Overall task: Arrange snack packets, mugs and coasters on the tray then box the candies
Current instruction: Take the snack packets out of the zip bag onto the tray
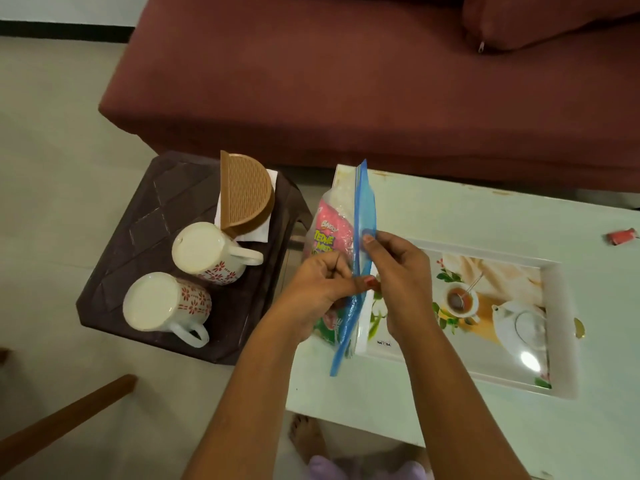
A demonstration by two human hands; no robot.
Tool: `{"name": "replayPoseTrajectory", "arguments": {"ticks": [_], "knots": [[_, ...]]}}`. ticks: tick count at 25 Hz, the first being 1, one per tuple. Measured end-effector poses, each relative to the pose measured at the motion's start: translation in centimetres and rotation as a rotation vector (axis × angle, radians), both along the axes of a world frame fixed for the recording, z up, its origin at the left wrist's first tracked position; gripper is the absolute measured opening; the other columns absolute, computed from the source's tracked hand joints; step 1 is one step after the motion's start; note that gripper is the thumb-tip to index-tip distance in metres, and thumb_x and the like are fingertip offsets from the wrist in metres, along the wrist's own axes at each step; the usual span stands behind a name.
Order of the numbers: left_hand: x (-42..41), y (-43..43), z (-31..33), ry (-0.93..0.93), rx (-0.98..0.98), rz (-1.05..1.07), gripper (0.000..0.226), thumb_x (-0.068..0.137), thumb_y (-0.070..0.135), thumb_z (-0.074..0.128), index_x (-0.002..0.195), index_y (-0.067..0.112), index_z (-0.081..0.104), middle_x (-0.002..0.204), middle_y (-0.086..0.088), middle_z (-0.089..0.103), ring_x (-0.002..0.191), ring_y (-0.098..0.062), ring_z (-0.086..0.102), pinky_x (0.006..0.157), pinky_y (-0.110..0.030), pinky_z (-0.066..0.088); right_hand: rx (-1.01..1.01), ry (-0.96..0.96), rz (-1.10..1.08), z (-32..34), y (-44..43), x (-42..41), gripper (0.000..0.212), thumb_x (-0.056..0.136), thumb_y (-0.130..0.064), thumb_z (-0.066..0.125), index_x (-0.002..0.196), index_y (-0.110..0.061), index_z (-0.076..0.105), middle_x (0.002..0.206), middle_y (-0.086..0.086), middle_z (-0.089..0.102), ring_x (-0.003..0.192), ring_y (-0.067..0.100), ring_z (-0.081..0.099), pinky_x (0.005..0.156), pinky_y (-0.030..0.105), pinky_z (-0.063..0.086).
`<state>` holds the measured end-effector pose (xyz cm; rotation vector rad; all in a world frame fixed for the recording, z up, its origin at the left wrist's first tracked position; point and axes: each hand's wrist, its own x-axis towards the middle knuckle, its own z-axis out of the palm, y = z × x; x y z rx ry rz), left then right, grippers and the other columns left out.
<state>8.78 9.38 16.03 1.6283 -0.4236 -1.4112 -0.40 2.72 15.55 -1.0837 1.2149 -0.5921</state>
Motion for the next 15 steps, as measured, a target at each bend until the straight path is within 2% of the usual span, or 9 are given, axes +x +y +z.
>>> {"name": "replayPoseTrajectory", "arguments": {"ticks": [1,3,6,8,10,12,13,15], "knots": [[-0.1,0.0,0.0,0.01,-0.004,-0.025,0.03,0.076,0.009,0.071,0.06,0.014,0.047,0.069,-0.006,0.059,0.058,-0.011,0.057,0.056,-0.023,0.05,-0.075,0.05,0.022,0.0,-0.4,0.0,0.011,0.089,-0.028,0.06,0.094,-0.022,0.068,0.09,-0.007,0.07,0.087,0.01,0.067,0.067,0.018,0.056],[-0.2,-0.1,0.2,-0.012,-0.019,-0.04,0.024,0.078,0.014,0.07,0.064,0.013,0.05,0.071,-0.007,0.059,0.062,-0.012,0.057,0.059,-0.022,0.05,-0.18,0.137,0.048,0.1,-0.7,0.2,0.014,0.089,-0.025,0.059,0.092,-0.015,0.068,0.089,-0.001,0.071,0.085,0.012,0.066,0.07,0.023,0.056],[0.3,-0.7,0.7,-0.234,-0.035,0.084,0.018,0.081,0.027,0.067,0.083,0.014,0.055,0.08,-0.007,0.061,0.074,-0.016,0.062,0.067,-0.023,0.054,-0.245,0.208,0.068,0.4,-0.4,0.1,0.014,0.09,-0.022,0.059,0.092,-0.012,0.069,0.089,0.003,0.07,0.083,0.014,0.065,0.076,0.031,0.057],[0.8,-1.5,1.2,-0.336,-0.059,0.173,0.023,0.085,0.037,0.061,0.091,0.016,0.054,0.086,-0.004,0.065,0.079,-0.014,0.066,0.069,-0.025,0.055,-0.246,0.208,0.123,0.7,-0.1,-0.3,0.013,0.087,-0.02,0.061,0.087,-0.011,0.071,0.078,0.002,0.069,0.073,0.012,0.063,0.07,0.029,0.056],[1.4,-2.7,1.5,-0.555,-0.057,0.085,0.03,0.085,0.046,0.058,0.089,0.016,0.054,0.078,-0.002,0.063,0.072,-0.014,0.064,0.064,-0.027,0.054,-0.271,0.24,0.205,1.0,0.3,-0.4,0.01,0.084,-0.017,0.063,0.077,-0.013,0.069,0.065,-0.003,0.063,0.061,0.007,0.057,0.06,0.02,0.049],[1.6,-3.9,1.8,-0.805,-0.039,-0.098,0.028,0.09,0.042,0.053,0.087,0.014,0.054,0.07,0.004,0.056,0.065,-0.012,0.056,0.058,-0.024,0.045,-0.341,0.299,0.231,1.1,0.6,0.0,0.009,0.084,-0.017,0.061,0.076,-0.014,0.064,0.064,-0.005,0.06,0.06,0.007,0.055,0.059,0.017,0.045],[1.6,-4.3,1.9,-0.86,-0.049,-0.16,0.026,0.092,0.038,0.05,0.088,0.013,0.055,0.072,0.003,0.055,0.066,-0.013,0.055,0.059,-0.023,0.043,-0.38,0.321,0.213,1.2,0.6,0.3,0.007,0.085,-0.019,0.06,0.08,-0.015,0.063,0.067,-0.006,0.06,0.062,0.007,0.056,0.06,0.016,0.045],[1.4,-4.4,1.8,-0.828,-0.086,-0.186,0.03,0.095,0.037,0.044,0.095,0.011,0.059,0.082,-0.003,0.061,0.074,-0.016,0.061,0.065,-0.027,0.05,-0.439,0.373,0.153,1.4,0.3,1.1,0.011,0.089,-0.027,0.058,0.091,-0.016,0.059,0.077,-0.009,0.059,0.067,0.007,0.058,0.063,0.017,0.047]]}}
